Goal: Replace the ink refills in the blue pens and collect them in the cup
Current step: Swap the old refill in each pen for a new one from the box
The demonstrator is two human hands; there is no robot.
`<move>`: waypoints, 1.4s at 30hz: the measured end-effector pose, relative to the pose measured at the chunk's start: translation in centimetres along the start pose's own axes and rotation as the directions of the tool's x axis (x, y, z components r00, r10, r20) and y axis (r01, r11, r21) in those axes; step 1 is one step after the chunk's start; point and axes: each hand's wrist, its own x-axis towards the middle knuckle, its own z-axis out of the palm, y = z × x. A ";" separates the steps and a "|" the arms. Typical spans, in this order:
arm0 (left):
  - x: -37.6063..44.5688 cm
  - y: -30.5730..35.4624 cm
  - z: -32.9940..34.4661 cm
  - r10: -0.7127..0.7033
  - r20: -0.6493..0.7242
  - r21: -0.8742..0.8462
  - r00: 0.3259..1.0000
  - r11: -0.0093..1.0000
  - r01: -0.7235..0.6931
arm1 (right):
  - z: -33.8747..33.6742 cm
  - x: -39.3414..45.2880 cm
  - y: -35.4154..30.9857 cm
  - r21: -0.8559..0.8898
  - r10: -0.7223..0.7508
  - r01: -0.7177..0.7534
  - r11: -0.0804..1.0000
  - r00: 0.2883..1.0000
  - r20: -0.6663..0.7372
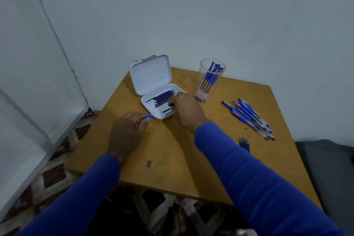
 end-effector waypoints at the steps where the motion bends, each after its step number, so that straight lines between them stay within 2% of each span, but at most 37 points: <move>1: 0.3 -0.3 0.0 -0.016 0.007 -0.002 1.000 1.000 0.016 | 0.1 0.9 -0.1 -0.015 -0.018 0.019 1.000 0.999 0.037; 4: 0.6 -1.2 0.0 -0.041 0.026 -0.001 0.999 0.999 0.041 | 0.2 3.2 -0.6 -0.069 -0.056 0.070 0.995 0.982 0.181; 8: 0.1 -1.3 0.1 -0.071 0.007 -0.085 0.997 0.994 0.071 | 0.8 5.0 -0.7 -0.100 -0.068 0.104 0.990 0.947 0.312; 20: 0.1 -1.1 0.0 -0.064 0.015 -0.069 0.998 0.995 0.065 | 0.6 4.8 -0.3 -0.082 -0.220 0.261 0.962 0.915 0.338; 24: 0.1 -0.9 -0.2 -0.036 -0.015 -0.074 0.999 0.997 0.035 | -0.6 4.3 0.1 0.069 -0.261 0.252 0.965 0.932 0.252; 27: -0.1 -0.7 -0.5 -0.017 -0.055 -0.074 0.998 0.997 0.013 | -2.6 3.5 -0.1 0.307 -0.298 0.207 0.929 0.910 0.288; 30: -0.7 -0.5 -0.8 -0.013 -0.088 -0.105 0.996 0.994 0.003 | -4.3 2.1 0.1 0.500 -0.326 0.114 0.858 0.873 0.362; 32: -1.3 -0.3 -0.7 -0.007 -0.082 -0.122 0.997 0.993 -0.003 | -4.7 0.7 0.7 0.633 -0.314 0.006 0.774 0.872 0.376; 35: -2.1 0.3 -0.6 0.020 -0.068 -0.106 0.998 0.994 -0.027 | -4.1 -1.7 1.2 0.805 -0.280 -0.150 0.574 0.888 0.365; 37: -2.4 1.0 -0.7 0.017 -0.052 -0.081 0.999 0.996 -0.021 | -3.1 -3.3 1.1 0.878 -0.200 -0.212 0.428 0.926 0.321; 42: -3.4 2.9 -0.5 0.090 -0.015 -0.101 0.996 0.991 -0.091 | -1.2 -7.0 0.7 0.957 0.020 -0.268 0.113 0.963 0.268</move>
